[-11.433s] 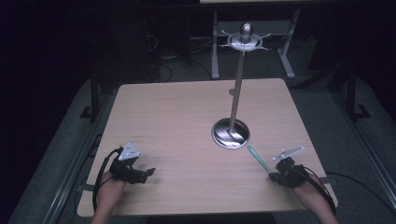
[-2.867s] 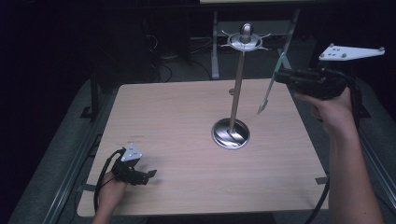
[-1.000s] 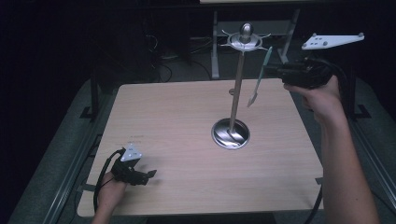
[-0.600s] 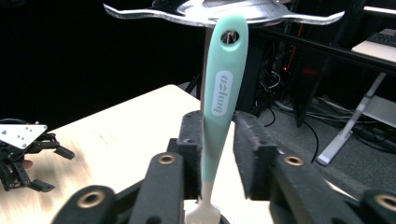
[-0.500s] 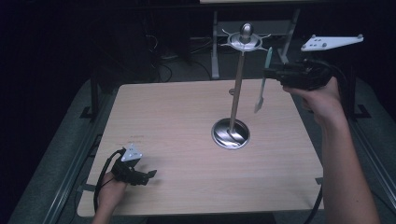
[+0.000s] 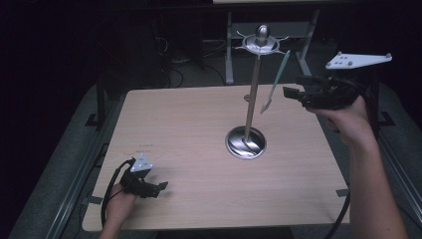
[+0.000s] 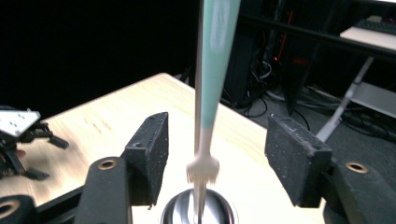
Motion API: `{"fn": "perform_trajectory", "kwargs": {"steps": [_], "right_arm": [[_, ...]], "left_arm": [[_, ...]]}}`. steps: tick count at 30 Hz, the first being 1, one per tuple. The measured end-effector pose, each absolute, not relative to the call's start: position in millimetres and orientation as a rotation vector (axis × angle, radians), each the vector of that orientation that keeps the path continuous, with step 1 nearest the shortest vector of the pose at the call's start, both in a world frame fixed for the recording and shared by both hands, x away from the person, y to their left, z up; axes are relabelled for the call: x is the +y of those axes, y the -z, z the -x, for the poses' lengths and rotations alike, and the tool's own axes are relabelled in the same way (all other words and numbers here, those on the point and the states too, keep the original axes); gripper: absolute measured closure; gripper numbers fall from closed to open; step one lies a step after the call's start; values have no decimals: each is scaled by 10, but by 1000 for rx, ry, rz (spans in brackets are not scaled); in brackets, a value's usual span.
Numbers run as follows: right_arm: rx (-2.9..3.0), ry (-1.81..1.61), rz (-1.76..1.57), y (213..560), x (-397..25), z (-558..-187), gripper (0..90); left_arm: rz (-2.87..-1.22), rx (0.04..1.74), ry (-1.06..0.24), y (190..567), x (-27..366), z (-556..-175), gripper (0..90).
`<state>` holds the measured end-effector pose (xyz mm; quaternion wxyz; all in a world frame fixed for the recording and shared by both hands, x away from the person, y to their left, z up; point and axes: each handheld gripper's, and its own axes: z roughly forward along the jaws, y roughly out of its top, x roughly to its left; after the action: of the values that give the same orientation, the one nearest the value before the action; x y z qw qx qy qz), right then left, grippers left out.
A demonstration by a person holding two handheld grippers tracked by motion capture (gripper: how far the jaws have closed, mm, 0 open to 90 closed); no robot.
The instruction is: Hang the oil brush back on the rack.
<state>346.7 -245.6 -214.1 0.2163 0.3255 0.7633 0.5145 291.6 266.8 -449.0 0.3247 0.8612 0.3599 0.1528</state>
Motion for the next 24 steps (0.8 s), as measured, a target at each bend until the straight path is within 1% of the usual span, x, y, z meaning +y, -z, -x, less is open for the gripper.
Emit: {"fn": "perform_trajectory", "kwargs": {"steps": [9, 18, 24], "right_arm": [[2161, -1379, -948, 2603, -2530, -3337, 354], [2199, -1347, -983, 3153, -2607, -3241, 307], [2232, -1328, -1032, 3517, -2657, -3185, 298]], "left_arm": [[-2267, 940, -402, 4498, 2687, -2915, 134], [-2264, 940, -402, 4504, 2687, -2913, 134], [-2257, 950, -393, 4518, 2680, -2908, 134]]}}
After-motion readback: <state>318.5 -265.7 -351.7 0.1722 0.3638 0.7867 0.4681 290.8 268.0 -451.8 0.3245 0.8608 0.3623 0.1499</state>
